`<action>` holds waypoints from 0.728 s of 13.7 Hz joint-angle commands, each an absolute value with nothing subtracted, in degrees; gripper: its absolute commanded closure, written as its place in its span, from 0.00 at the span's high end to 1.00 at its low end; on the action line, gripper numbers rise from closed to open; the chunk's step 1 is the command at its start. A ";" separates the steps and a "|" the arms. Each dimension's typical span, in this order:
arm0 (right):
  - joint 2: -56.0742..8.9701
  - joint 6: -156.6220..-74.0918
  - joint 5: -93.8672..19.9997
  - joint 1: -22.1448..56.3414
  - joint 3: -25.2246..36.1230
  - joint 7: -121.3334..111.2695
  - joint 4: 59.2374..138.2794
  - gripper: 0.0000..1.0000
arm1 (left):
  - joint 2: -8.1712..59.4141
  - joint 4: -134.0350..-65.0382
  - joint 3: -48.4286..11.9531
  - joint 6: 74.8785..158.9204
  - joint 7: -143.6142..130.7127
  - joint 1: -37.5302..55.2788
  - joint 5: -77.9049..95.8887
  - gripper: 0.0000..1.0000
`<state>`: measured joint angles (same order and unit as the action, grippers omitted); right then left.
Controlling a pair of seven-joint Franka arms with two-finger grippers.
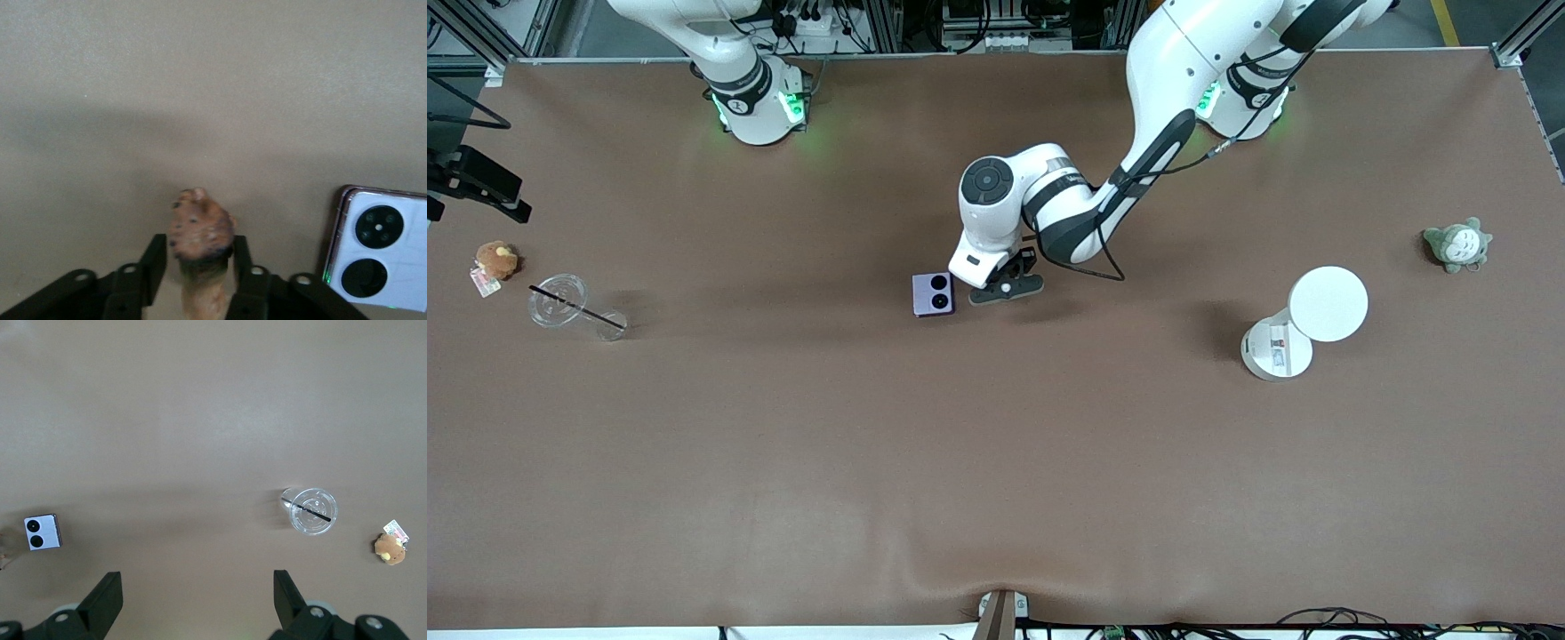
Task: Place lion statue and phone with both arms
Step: 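Close the left gripper on the lion figurine and lift it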
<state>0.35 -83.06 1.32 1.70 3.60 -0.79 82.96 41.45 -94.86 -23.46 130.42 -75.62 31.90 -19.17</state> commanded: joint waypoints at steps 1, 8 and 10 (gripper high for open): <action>-1.05 -82.44 1.14 0.88 3.08 -1.23 81.91 1.00 | 42.02 -93.95 -23.29 131.48 -76.65 31.91 -20.92 0.02; -4.57 -79.11 -1.92 2.98 2.81 -0.79 82.70 1.00 | 31.13 -101.84 -23.20 125.07 -56.03 19.71 -21.97 0.00; -5.27 -79.45 -5.78 3.52 2.81 -0.70 82.71 1.00 | 28.14 -105.10 -23.38 125.24 -49.69 14.35 -22.15 0.00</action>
